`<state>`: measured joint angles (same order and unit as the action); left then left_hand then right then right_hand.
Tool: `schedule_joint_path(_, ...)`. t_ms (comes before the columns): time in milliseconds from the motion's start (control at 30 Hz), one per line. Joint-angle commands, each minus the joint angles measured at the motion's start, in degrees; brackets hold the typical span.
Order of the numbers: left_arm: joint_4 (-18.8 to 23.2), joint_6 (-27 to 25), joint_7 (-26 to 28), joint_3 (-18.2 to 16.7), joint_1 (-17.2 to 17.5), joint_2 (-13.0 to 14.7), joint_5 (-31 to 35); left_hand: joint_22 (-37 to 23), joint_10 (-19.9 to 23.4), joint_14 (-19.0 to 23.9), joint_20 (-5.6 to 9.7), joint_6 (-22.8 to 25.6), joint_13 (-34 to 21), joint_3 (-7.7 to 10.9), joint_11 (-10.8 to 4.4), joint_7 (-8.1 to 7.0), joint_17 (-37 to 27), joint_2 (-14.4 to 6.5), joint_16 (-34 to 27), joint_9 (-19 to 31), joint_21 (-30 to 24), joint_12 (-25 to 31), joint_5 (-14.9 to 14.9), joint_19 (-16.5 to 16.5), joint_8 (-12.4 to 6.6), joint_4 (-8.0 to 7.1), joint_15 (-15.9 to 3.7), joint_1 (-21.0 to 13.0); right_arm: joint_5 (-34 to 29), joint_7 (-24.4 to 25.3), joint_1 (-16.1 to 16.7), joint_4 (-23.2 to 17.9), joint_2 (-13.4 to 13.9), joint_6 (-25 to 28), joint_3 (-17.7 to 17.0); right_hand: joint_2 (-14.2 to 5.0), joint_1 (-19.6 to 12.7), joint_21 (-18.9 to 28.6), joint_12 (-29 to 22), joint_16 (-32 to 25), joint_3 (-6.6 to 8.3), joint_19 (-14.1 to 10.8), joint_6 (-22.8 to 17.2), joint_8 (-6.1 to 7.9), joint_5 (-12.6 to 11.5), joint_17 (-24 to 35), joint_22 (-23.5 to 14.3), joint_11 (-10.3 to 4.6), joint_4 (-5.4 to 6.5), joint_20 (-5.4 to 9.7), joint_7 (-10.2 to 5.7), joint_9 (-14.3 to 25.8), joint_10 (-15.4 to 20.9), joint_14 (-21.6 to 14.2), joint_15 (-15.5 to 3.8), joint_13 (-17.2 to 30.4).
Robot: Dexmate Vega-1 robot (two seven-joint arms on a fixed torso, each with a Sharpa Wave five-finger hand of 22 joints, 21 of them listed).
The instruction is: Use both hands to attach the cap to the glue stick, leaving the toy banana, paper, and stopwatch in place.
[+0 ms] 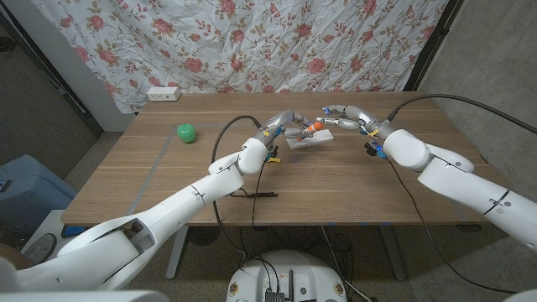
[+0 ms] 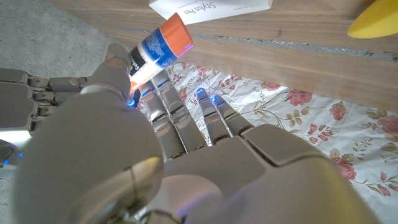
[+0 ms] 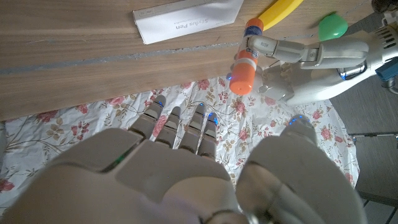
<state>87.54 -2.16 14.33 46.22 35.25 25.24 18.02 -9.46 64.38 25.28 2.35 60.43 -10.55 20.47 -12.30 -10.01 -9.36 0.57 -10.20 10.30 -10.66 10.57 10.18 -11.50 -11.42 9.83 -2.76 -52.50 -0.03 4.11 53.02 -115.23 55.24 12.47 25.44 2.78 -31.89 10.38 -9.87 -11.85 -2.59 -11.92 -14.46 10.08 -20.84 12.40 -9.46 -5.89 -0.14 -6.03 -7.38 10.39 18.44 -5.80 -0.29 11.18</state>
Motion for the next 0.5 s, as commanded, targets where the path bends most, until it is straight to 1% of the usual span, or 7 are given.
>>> schedule_joint_path(33,-0.33,-0.2,0.06,-0.4,-0.08,-0.39,-1.06,-0.15,0.08,0.28,-0.01,3.75,-0.19,0.17,-0.43,0.5,-0.12,-3.6,-0.01,0.48,-0.06,0.24,0.38,-0.53,-0.36,-0.21,-8.22,0.62,0.22,4.95,4.06,1.17,-1.98,-3.92,-1.75,-0.44,0.84,0.03,0.0,0.03,-0.26,0.39,1.04,-0.11,0.26,0.21,-0.21,0.35,0.62,0.41,0.22,0.11,-1.22,0.49,-0.09,0.0)
schedule_joint_path(167,-0.43,-0.35,0.04,-0.34,-0.2,-0.39,-1.1,-0.15,0.09,0.27,-0.01,3.76,-0.19,0.17,-0.43,0.39,-0.11,-3.59,0.0,0.47,-0.07,0.25,0.39,-0.55,-0.37,-0.2,-8.22,0.61,-0.35,6.81,5.29,1.86,-2.51,-6.3,-2.16,-0.92,1.36,0.12,0.21,0.24,-0.31,0.46,2.99,-0.29,0.6,0.14,-0.21,0.4,0.84,0.79,0.02,0.04,-3.54,1.51,0.09,-0.09)
schedule_joint_path(233,-0.51,-0.45,0.1,-0.4,-0.2,-0.49,-1.28,-0.15,0.1,0.27,0.0,3.74,-0.19,0.18,-0.43,0.36,-0.11,-3.6,0.0,0.47,-0.06,0.25,0.39,-0.54,-0.36,-0.19,-8.23,0.6,-0.85,7.57,5.71,1.92,-2.76,-6.63,-2.26,-1.04,1.47,0.14,0.19,0.36,-0.33,0.51,3.6,-0.25,0.76,0.07,-0.2,0.25,0.84,0.94,0.2,0.01,-4.42,2.05,0.23,-0.14)
schedule_joint_path(300,-0.68,-0.45,0.23,-0.51,-0.14,-0.66,-1.62,-0.15,0.1,0.28,-0.02,3.72,-0.19,0.17,-0.43,0.38,-0.12,-3.61,-0.01,0.47,-0.06,0.25,0.39,-0.54,-0.35,-0.2,-8.22,0.61,-1.53,9.14,6.33,2.69,-3.38,-8.49,-2.39,-1.28,1.63,0.15,0.28,0.41,-0.3,0.58,4.13,-0.22,0.9,0.04,-0.2,0.41,0.9,1.15,0.31,-0.02,-5.48,2.43,0.29,-0.19)
schedule_joint_path(333,-0.76,-0.47,0.3,-0.58,-0.1,-0.76,-1.82,-0.15,0.1,0.29,0.0,3.76,-0.19,0.18,-0.44,0.38,-0.12,-3.62,-0.02,0.47,-0.06,0.25,0.39,-0.55,-0.37,-0.2,-8.22,0.6,-1.77,9.59,6.51,3.14,-3.61,-9.5,-2.42,-1.42,1.72,0.16,0.23,0.41,-0.28,0.57,4.15,-0.17,0.94,0.05,-0.2,0.41,0.97,1.25,0.35,-0.03,-5.57,2.52,0.27,-0.2)
schedule_joint_path(433,-1.32,-0.34,0.21,-0.69,-0.23,-1.09,-2.53,-0.15,0.1,0.31,-0.01,3.73,-0.19,0.18,-0.43,0.42,-0.12,-3.63,-0.02,0.47,-0.06,0.25,0.39,-0.54,-0.36,-0.2,-8.21,0.6,-3.29,11.46,6.9,4.77,-4.54,-12.5,-2.22,-3.17,2.14,0.24,-0.44,0.15,0.28,0.55,2.71,0.63,1.47,0.12,-0.21,0.39,1.42,1.97,0.34,-0.07,-4.96,2.61,0.08,-0.3)
schedule_joint_path(500,-1.44,-0.32,0.23,-0.56,-0.38,-1.04,-2.41,-0.15,0.07,0.32,-0.07,3.62,-0.19,0.16,-0.43,0.48,-0.12,-3.62,-0.03,0.47,-0.05,0.24,0.39,-0.52,-0.31,-0.22,-8.18,0.63,-3.72,11.94,7.04,5.18,-5.02,-13.05,-2.25,-3.52,2.21,0.23,-0.6,0.09,0.4,0.59,2.32,0.79,1.65,0.11,-0.2,0.52,1.46,2.12,0.37,-0.09,-4.71,2.6,0.02,-0.32)
